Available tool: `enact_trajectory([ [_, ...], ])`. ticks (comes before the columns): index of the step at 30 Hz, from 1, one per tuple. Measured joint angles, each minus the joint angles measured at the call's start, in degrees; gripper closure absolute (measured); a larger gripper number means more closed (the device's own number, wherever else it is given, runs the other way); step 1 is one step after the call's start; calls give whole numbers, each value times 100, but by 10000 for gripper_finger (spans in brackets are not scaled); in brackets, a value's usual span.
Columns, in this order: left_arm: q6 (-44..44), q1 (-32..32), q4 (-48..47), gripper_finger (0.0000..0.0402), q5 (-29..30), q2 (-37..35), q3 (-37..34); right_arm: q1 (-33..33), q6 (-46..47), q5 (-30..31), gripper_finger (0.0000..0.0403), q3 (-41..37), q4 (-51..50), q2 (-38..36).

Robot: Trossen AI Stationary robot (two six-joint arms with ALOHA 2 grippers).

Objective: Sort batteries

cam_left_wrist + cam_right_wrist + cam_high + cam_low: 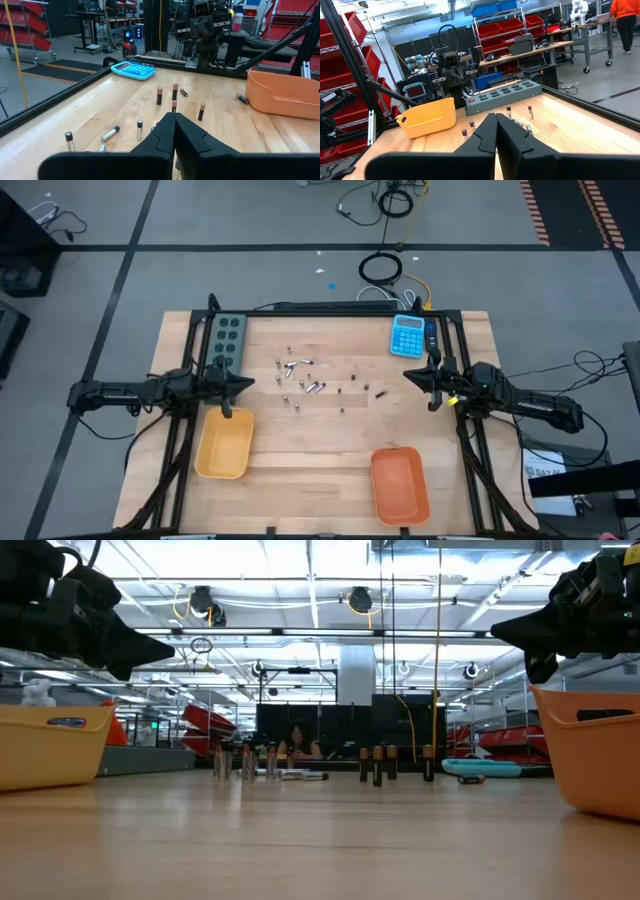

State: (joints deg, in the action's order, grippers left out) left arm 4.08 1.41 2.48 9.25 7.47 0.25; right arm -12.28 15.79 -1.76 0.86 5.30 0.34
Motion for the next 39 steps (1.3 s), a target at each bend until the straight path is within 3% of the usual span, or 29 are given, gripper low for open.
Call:
enact_trajectory([
  [16, -11, 0, 0, 388, 5, 0, 0, 0, 0, 0, 403, 0, 0, 0],
  [20, -293, 11, 33, 388, 400, 2, 0, 0, 2, 0, 403, 0, 0, 0],
  [25, 905, 7, 40, 388, 405, 2, 0, 0, 203, 40, 403, -2, 35, 3],
  [30, 608, 17, 121, 388, 1088, 2, 0, -4, 1005, 492, 403, 0, 131, 24],
  [39, 1, 19, 163, 388, 2174, 2, 0, -9, 1851, 652, 403, 0, 247, 33],
])
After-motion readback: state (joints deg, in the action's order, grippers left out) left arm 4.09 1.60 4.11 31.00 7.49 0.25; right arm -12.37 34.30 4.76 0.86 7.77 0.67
